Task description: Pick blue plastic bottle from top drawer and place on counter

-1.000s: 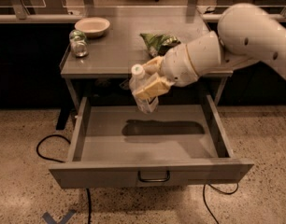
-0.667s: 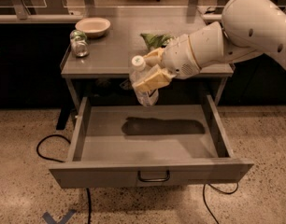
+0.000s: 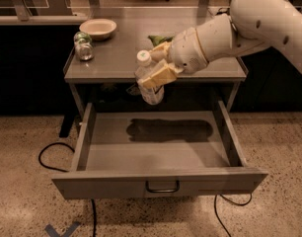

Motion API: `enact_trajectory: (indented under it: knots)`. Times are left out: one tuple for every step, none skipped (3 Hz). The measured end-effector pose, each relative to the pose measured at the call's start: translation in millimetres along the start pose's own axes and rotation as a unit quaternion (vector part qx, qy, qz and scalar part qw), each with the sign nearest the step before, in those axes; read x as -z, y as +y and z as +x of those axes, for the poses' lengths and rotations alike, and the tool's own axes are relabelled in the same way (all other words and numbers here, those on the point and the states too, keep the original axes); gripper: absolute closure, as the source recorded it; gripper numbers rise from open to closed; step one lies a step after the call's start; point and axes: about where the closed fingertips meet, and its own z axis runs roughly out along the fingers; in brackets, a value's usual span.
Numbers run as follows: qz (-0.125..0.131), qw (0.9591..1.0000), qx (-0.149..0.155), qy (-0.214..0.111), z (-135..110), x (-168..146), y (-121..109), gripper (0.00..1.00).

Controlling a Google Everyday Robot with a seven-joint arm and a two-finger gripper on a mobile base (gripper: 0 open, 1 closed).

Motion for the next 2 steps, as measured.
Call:
enact_trajectory:
  knots:
    - [-0.047, 0.9987, 0.016, -0.008, -4, -17, -32, 1.0]
    - [-0.044, 0.9982, 0.04, -0.014, -25, -8, -45, 1.0]
